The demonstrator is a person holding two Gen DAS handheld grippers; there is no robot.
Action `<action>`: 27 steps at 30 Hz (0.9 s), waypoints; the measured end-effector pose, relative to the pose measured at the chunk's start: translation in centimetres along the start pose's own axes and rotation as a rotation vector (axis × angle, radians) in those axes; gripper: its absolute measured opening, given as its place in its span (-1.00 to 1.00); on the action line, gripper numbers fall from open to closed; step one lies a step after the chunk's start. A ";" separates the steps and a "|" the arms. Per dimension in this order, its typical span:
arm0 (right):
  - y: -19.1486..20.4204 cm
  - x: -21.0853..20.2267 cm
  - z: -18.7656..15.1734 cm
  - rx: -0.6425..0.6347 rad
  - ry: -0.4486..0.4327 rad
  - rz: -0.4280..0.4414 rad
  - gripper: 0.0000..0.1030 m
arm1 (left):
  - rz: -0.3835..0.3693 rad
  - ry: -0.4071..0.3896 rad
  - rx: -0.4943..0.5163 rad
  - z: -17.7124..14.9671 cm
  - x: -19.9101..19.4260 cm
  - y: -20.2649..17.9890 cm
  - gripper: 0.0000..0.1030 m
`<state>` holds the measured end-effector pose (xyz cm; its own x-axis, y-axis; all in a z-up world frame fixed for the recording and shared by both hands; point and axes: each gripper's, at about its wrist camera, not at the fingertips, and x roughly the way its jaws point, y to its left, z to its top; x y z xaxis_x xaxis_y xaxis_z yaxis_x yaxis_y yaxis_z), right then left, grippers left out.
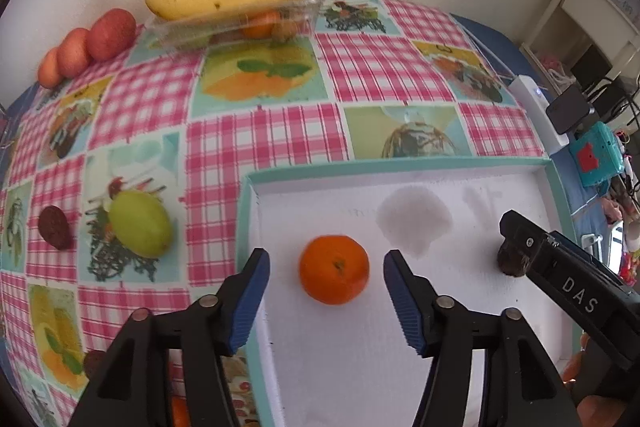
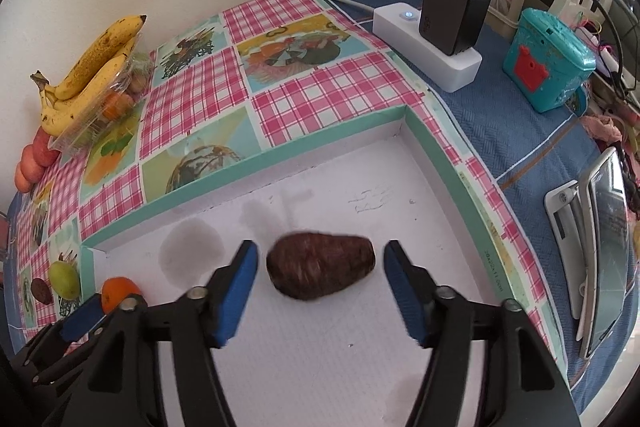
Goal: Organize fruits
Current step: 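Withdraw both grippers from the tray back toward the fruit on the tablecloth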
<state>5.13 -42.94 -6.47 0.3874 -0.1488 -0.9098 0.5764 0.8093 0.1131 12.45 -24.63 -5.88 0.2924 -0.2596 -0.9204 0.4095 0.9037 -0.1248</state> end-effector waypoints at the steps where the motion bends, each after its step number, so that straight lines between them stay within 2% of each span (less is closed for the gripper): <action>1: 0.0 -0.1 0.0 -0.002 -0.002 0.003 0.35 | 0.008 -0.006 -0.009 0.2 -0.4 0.3 0.36; 3: 0.0 -0.3 0.1 -0.005 -0.007 0.002 0.44 | 0.027 -0.013 -0.025 0.4 -0.9 0.7 0.47; 4: 0.1 -0.4 0.2 -0.008 -0.014 -0.001 0.59 | 0.038 -0.017 -0.033 0.6 -1.2 1.0 0.49; 7: 0.2 -1.0 0.3 -0.018 -0.038 -0.008 0.65 | 0.066 -0.034 -0.049 1.0 -2.0 2.0 0.58; 8: 0.2 -1.2 0.4 -0.022 -0.046 -0.010 0.67 | 0.078 -0.043 -0.051 1.1 -2.4 2.3 0.67; 9: 0.2 -1.4 0.4 -0.024 -0.056 -0.012 0.77 | 0.090 -0.051 -0.053 1.2 -2.6 2.6 0.90; 10: 0.3 -1.6 0.4 -0.027 -0.069 -0.013 0.86 | 0.106 -0.062 -0.058 1.3 -2.9 2.9 1.00; 16: 0.5 -1.9 0.5 -0.010 -0.094 0.007 0.87 | 0.161 -0.109 -0.082 1.6 -4.0 4.4 1.00; 20: 0.8 -2.2 0.6 0.009 -0.110 0.044 0.87 | 0.168 -0.101 -0.095 1.5 -4.2 5.0 1.00; 27: 2.5 -3.4 0.1 -0.113 -0.171 -0.004 0.87 | 0.150 -0.088 -0.105 1.4 -4.6 5.4 1.00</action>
<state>5.32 -40.51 -3.01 0.5073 -0.2391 -0.8280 0.4974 0.8658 0.0547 14.56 -19.02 -1.78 0.4193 -0.1443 -0.8963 0.2653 0.9637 -0.0311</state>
